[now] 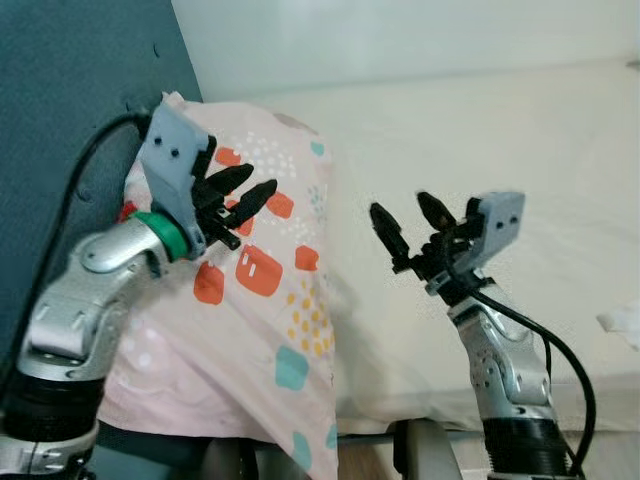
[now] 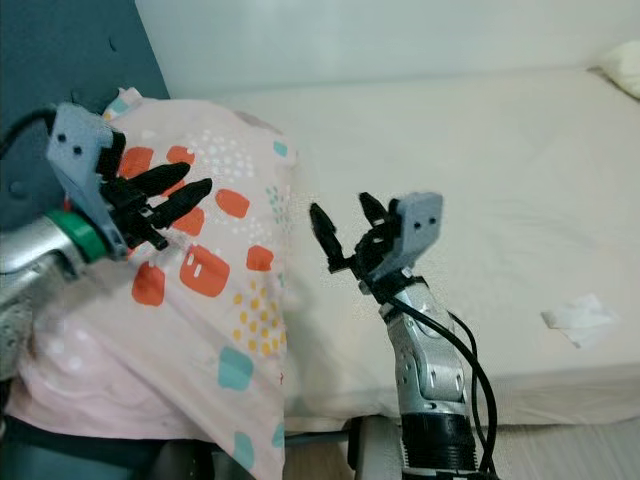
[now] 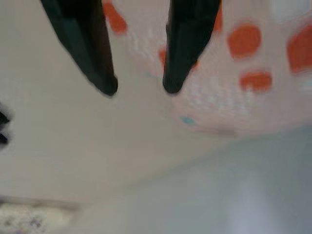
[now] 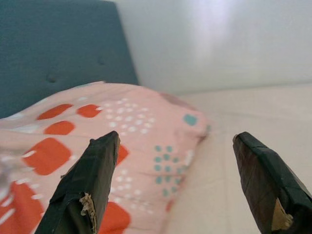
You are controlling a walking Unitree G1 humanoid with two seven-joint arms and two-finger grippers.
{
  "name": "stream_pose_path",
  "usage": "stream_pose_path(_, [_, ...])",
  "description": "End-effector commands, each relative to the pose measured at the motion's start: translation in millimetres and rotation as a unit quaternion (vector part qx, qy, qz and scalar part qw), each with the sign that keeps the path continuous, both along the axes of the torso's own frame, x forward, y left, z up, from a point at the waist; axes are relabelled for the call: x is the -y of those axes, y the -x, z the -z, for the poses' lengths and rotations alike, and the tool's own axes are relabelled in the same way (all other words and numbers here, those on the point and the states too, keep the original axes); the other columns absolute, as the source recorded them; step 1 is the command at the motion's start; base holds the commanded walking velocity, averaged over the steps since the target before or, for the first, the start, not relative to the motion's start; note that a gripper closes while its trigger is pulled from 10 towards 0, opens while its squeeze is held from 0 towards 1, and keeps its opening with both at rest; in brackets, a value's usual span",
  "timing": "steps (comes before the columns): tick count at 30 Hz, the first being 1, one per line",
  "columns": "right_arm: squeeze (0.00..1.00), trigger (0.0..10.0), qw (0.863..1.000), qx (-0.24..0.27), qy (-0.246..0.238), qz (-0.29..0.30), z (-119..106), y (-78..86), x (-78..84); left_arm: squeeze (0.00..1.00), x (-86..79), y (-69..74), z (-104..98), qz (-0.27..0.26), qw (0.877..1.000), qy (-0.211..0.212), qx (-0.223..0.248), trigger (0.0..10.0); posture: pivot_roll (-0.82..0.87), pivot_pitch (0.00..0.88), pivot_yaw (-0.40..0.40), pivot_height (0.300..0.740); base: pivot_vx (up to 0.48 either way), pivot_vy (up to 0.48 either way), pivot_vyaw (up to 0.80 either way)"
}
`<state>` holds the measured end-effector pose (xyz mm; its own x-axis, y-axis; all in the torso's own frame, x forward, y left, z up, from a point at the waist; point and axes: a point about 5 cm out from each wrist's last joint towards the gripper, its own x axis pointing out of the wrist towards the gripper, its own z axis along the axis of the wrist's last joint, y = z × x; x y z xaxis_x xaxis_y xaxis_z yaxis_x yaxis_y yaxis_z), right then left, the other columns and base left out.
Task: Clean up the room
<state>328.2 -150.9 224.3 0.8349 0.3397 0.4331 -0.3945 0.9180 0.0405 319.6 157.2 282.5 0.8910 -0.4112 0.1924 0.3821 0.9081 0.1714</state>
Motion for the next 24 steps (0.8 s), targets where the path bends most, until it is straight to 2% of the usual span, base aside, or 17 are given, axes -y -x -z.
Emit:
stream_pose_path(1, [0.00,10.0,1.000,-0.003,-0.003,0.012,3.6,3.0,1.0,0.00,-6.4,-2.0,14.6,-0.037,0.999,0.000,-0.027,10.0,-0.07,0.127,0.123,0.596,0.000,0.000,0.00])
stream_pose_path(2, [0.00,10.0,0.998,-0.011,0.021,0.050,13.0,6.5,10.0,0.00,-11.1,-1.8,39.4,-0.121,0.992,0.007,-0.037,10.0,-0.09,0.119,0.107,0.596,0.000,0.000,0.00])
stream_pose_path(3, [0.00,10.0,0.998,-0.011,0.021,0.050,13.0,6.5,10.0,0.00,-11.1,-1.8,39.4,-0.121,0.992,0.007,-0.037,10.0,-0.09,0.119,0.107,0.596,0.000,0.000,0.00])
stream_pose_path(7, [0.00,10.0,0.995,-0.005,0.051,0.084,18.5,6.9,19.8,0.00,-18.8,5.3,56.3,-0.190,0.981,-0.010,-0.023,10.0,-0.09,0.103,0.078,0.606,0.000,0.000,0.00])
stream_pose_path(8, [0.00,10.0,0.995,-0.005,0.051,0.084,18.5,6.9,19.8,0.00,-18.8,5.3,56.3,-0.190,0.981,-0.010,-0.023,10.0,-0.09,0.103,0.078,0.606,0.000,0.000,0.00])
stream_pose_path(9, [0.00,10.0,0.993,0.003,0.064,0.097,17.9,7.1,21.4,0.00,-21.4,13.0,66.5,-0.212,0.977,-0.011,-0.028,10.0,-0.09,0.098,0.063,0.615,0.000,0.000,0.00])
stream_pose_path(14, [0.00,10.0,0.991,0.014,0.090,0.096,14.6,2.8,17.3,0.00,-19.3,22.3,78.6,-0.222,0.974,-0.003,-0.039,10.0,-0.08,0.084,0.040,0.635,0.000,0.000,0.00])
stream_pose_path(24, [0.00,10.0,0.990,0.016,0.096,0.101,14.9,0.0,16.3,0.00,-5.0,18.0,78.6,-0.216,0.976,0.009,-0.027,10.0,-0.08,0.060,0.031,0.674,0.000,0.000,0.00])
